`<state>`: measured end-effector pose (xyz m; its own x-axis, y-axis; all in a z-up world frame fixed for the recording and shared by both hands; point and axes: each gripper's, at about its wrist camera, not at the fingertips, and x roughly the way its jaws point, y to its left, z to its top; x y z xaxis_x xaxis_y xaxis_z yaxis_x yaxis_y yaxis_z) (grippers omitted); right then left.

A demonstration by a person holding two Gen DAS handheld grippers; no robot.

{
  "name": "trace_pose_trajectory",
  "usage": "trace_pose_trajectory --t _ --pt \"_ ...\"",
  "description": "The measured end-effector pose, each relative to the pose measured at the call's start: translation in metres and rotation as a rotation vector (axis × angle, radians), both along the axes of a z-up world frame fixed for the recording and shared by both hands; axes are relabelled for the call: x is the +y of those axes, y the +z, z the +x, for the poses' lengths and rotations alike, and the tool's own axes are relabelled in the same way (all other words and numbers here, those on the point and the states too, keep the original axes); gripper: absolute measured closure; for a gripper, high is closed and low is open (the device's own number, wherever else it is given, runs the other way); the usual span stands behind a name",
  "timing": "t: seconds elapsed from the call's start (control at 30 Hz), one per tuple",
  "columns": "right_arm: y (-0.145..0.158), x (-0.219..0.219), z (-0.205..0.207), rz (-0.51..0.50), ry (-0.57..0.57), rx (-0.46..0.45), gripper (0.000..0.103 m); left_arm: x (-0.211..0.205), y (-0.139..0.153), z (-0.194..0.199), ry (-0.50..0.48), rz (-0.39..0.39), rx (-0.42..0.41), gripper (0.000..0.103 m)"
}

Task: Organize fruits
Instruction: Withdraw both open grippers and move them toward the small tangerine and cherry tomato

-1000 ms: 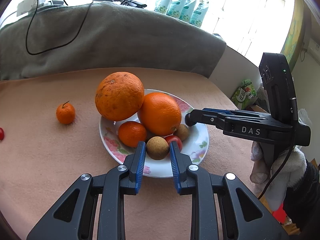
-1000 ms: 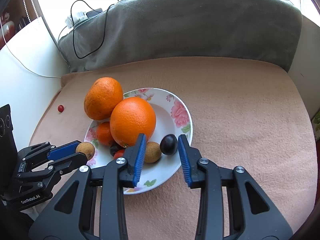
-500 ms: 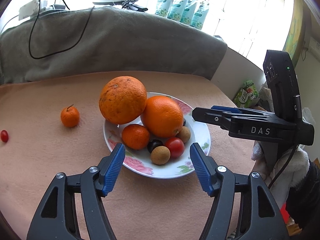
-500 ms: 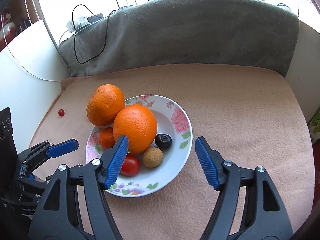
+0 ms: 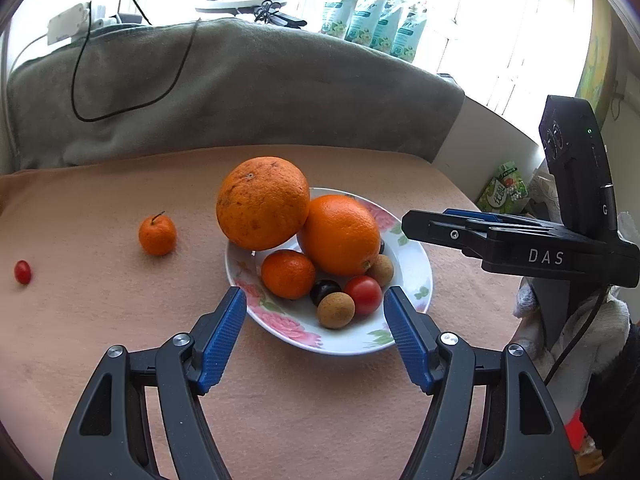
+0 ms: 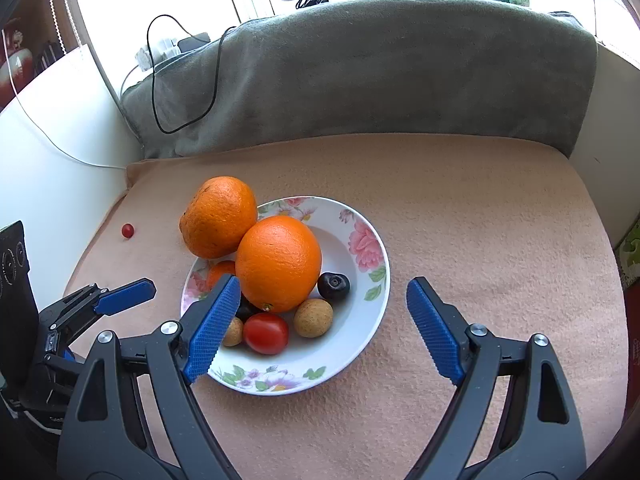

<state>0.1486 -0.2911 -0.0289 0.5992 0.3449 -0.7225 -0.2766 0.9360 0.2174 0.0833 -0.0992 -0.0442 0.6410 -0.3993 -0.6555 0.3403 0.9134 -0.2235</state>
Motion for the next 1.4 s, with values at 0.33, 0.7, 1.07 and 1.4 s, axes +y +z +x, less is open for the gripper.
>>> trace_pose_trajectory --t 0.33,0.7,1.07,1.4 --pt "0.007 0.009 0.001 0.005 0.001 -0.013 0.015 0.014 0.005 -0.004 0.031 0.002 -0.027 0.032" --pt "0.028 0.043 -0.003 -0.051 0.078 -0.093 0.015 0.037 0.005 -0.005 0.074 0.0 -0.035 0.032" --pt "0.042 0.069 0.0 -0.06 0.155 -0.11 0.015 0.082 -0.004 -0.009 0.152 -0.008 -0.028 0.032" --pt "0.044 0.122 0.001 -0.094 0.313 -0.117 0.031 0.138 -0.011 -0.01 0.269 -0.01 -0.019 0.032"
